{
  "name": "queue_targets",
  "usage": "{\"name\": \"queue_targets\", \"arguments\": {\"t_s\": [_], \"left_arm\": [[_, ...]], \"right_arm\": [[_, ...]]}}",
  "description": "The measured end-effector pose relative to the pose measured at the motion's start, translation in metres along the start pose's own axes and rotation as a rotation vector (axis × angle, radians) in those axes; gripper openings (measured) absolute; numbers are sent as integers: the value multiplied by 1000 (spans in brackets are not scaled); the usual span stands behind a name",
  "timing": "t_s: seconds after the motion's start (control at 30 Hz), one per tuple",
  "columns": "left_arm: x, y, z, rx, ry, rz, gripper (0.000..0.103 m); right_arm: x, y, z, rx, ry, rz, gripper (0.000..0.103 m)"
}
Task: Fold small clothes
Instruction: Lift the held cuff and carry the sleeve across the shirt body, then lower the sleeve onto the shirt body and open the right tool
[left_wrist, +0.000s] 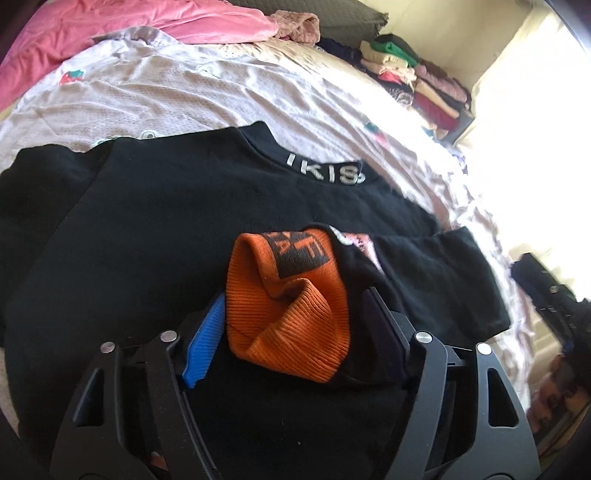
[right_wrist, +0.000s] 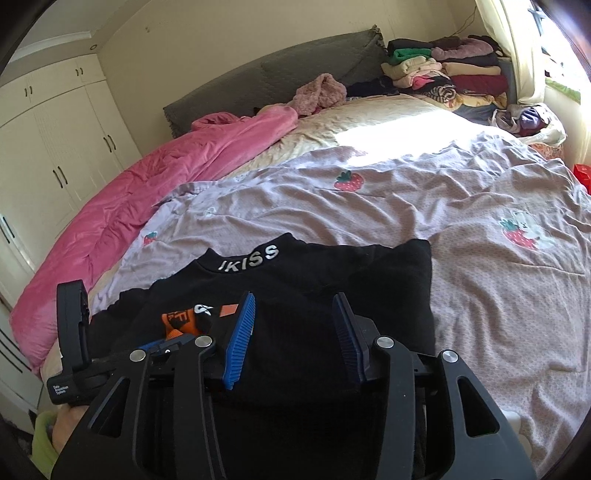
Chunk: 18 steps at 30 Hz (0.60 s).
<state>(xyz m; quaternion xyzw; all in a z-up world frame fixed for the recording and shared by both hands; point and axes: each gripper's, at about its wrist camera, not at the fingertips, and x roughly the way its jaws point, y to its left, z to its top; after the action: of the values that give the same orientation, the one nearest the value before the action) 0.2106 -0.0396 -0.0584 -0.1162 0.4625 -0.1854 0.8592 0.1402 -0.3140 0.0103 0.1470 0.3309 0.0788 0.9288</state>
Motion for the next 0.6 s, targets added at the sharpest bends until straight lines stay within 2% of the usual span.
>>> {"name": "queue_targets", "arguments": {"t_s": [0.1, 0.2, 0.37, 0.47, 0.53, 0.6], "left_arm": [[-1, 3, -1, 17, 1, 12, 30], [-9, 13, -1, -11, 13, -27, 24], [-30, 30, -3, -30, -11, -10, 23], [-32, 38, -3, -64, -2, -51, 24], [-29, 40, -3, -95, 7, -105, 38], [-27, 37, -4, -105, 13, -127, 46]], "right_arm": [[-3, -8, -5, 12, 6, -16, 43], [-5, -14, -7, 27, 8, -20, 43], [-9, -13, -7, 19, -3, -28, 43], [-9, -13, -8, 17, -5, -30, 43], [-9, -13, -8, 24, -4, -27, 43], [-11, -13, -9, 23, -5, -24, 43]]}}
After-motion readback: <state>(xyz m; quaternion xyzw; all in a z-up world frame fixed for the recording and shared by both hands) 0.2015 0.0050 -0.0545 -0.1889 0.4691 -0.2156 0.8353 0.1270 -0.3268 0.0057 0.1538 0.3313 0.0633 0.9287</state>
